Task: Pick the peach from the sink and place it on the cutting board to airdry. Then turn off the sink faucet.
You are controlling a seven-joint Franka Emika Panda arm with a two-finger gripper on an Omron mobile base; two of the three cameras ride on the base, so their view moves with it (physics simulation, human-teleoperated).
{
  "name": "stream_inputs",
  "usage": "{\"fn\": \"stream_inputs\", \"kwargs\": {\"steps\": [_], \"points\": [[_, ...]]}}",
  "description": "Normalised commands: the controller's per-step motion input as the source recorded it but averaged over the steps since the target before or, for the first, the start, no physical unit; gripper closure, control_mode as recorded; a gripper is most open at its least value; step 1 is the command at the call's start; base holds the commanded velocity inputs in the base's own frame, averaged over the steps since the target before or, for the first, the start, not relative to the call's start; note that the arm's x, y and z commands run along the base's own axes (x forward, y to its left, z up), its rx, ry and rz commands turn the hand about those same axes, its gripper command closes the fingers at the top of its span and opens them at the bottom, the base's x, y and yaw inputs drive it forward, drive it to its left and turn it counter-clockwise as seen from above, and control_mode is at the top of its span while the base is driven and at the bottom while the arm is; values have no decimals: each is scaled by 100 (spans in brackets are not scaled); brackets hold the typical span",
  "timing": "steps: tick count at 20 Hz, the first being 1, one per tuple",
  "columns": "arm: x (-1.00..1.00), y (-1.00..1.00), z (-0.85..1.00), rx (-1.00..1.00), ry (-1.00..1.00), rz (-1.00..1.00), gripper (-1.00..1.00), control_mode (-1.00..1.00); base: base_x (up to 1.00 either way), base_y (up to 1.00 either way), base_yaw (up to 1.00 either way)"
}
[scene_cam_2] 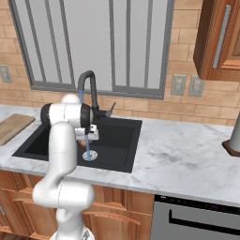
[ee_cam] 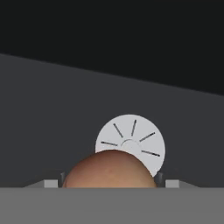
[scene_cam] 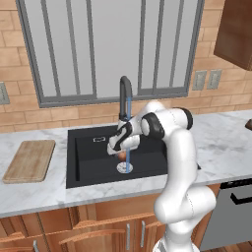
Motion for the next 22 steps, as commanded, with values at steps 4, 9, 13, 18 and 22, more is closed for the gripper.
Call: {"fn": "stream_inputs", "kwargs": {"steps": [4,9,13,18,22], "points": [[-21,0,50,0,-2,0,100,-100,0,0,0],[-26,0,49,0,-3,0,100,-100,0,0,0],[-24,1,52,0,-3,0,100,-100,0,0,0],[-20,0,60,0,-1,0,100,-100,0,0,0],[-17,0,61,0,0,0,100,-100,0,0,0]]}}
